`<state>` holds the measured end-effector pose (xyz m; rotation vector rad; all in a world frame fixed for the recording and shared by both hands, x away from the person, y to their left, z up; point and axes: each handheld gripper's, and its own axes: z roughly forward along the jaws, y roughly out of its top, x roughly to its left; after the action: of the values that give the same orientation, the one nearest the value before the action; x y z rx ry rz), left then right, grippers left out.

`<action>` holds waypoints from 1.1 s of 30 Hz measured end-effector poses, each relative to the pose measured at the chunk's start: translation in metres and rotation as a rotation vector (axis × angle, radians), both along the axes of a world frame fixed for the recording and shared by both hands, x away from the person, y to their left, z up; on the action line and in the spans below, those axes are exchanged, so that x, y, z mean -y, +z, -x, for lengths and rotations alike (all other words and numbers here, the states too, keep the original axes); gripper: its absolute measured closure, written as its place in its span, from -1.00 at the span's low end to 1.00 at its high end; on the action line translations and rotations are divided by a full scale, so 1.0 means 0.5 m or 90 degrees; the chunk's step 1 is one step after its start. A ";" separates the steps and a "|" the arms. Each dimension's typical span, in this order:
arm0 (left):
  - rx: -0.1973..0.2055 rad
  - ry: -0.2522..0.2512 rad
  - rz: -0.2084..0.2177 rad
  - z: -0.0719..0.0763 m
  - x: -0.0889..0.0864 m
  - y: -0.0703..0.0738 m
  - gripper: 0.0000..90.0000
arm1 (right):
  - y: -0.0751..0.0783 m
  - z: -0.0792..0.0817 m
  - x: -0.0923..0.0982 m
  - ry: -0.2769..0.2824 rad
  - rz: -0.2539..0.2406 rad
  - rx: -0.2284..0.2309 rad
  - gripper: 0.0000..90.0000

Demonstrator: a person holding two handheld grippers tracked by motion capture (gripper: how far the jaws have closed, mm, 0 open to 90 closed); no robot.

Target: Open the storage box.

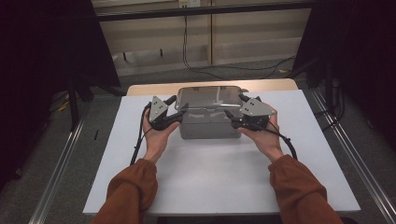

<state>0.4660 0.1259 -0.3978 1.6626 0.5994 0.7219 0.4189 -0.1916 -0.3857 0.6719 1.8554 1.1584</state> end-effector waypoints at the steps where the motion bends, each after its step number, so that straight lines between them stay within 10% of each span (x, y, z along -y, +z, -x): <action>1: -0.001 0.000 -0.004 0.000 -0.001 0.001 -0.07 | 0.000 0.000 0.000 0.000 0.000 0.000 -0.38; 11: -0.004 -0.004 0.010 -0.005 -0.002 0.006 -0.07 | -0.001 -0.024 0.041 -0.006 -0.069 -0.036 -0.15; 33: -0.001 0.001 0.027 -0.016 0.002 0.023 -0.03 | 0.006 -0.042 0.057 -0.016 -0.109 -0.014 0.24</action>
<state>0.4743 0.1249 -0.3864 1.6231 0.6136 0.7051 0.4398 -0.2203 -0.3827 0.8044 1.7739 1.3091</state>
